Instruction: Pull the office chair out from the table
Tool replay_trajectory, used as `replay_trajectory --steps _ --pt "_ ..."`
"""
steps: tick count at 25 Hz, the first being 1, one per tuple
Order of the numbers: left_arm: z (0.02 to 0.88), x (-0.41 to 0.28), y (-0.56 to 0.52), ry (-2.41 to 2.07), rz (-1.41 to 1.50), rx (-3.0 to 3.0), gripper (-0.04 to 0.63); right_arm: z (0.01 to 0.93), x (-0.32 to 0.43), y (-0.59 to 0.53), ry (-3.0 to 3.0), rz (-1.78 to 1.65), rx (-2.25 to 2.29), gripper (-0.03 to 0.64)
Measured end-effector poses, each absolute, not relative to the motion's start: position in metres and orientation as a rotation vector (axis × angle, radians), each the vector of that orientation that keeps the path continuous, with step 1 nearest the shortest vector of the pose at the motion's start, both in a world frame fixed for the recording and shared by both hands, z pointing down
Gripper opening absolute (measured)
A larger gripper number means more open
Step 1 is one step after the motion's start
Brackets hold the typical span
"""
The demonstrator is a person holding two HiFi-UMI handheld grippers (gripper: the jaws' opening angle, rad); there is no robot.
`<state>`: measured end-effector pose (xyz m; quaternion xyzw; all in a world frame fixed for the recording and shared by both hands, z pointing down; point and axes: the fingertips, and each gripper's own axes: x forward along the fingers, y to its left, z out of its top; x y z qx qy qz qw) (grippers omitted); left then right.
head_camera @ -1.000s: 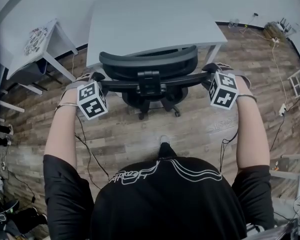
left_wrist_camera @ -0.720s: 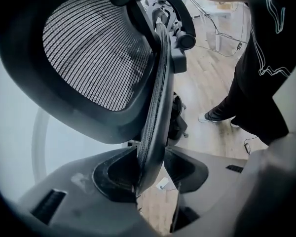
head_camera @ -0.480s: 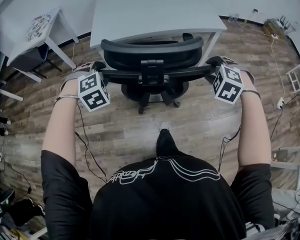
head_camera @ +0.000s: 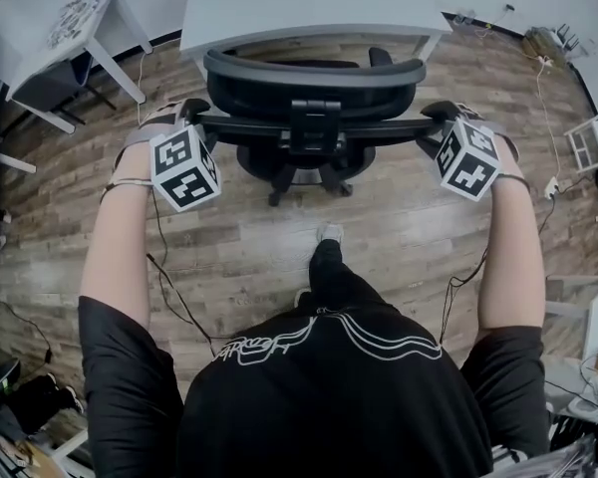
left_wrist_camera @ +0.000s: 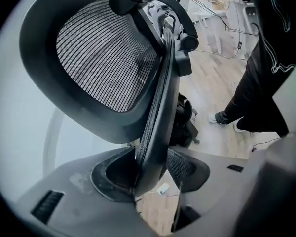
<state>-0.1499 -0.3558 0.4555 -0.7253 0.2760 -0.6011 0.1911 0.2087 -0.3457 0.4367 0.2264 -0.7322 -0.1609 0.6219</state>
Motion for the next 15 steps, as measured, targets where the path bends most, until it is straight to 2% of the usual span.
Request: replay_trajectory --steps 15 --pt "0.477 -0.154 -0.239 0.802 -1.780 -2.035 0.189 0.457 0.205 -0.228 -1.778 -0.374 0.516 0.198"
